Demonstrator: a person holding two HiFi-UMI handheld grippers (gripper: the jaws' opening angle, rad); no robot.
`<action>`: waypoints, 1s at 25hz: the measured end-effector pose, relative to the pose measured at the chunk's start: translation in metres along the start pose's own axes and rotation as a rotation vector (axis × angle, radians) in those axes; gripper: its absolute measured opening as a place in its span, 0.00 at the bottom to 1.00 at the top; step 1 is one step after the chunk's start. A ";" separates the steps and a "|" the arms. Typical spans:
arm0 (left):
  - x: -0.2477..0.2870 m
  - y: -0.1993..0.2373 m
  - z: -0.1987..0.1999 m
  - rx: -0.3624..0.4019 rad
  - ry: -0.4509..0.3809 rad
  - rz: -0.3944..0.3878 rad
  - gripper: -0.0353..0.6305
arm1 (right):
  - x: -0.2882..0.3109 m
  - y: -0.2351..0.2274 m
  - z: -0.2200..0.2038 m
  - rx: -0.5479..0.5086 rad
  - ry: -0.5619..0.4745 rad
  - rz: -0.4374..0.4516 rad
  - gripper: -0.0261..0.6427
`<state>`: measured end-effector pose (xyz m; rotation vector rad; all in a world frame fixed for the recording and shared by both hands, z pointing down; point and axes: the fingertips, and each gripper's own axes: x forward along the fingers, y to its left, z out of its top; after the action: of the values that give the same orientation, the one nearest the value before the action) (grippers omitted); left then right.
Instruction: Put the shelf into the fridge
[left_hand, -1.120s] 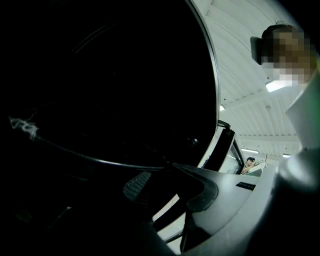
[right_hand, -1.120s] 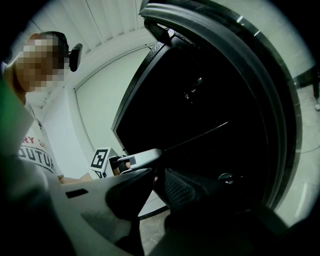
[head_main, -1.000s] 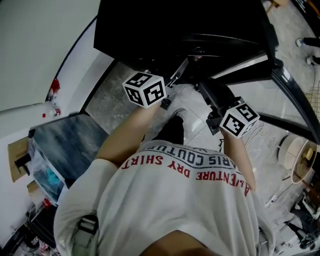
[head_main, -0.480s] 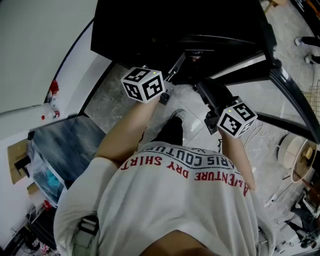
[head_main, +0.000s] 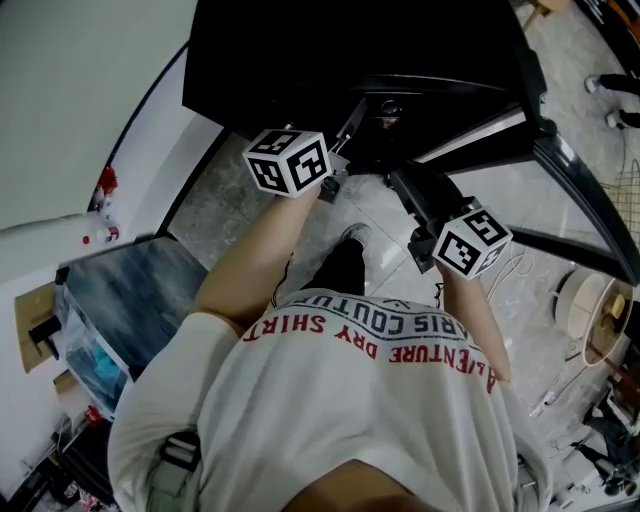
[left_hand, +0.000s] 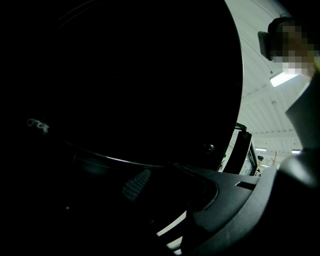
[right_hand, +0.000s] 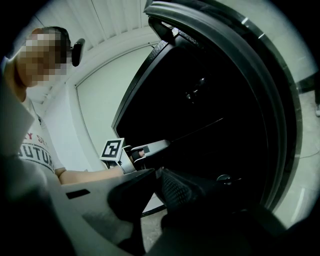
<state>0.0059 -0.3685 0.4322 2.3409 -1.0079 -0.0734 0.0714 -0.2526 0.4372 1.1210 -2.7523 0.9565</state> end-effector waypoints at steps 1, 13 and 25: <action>0.000 0.000 0.000 -0.002 -0.002 -0.003 0.27 | 0.000 0.001 0.001 -0.001 -0.002 0.002 0.11; -0.023 -0.009 -0.014 -0.002 0.049 0.020 0.27 | -0.016 0.014 0.014 -0.027 -0.027 0.001 0.10; -0.119 -0.108 -0.026 0.025 0.100 -0.153 0.14 | -0.056 0.075 0.034 -0.078 -0.106 0.030 0.08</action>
<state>-0.0020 -0.2161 0.3761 2.4155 -0.7856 -0.0027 0.0720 -0.1943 0.3556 1.1537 -2.8697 0.8073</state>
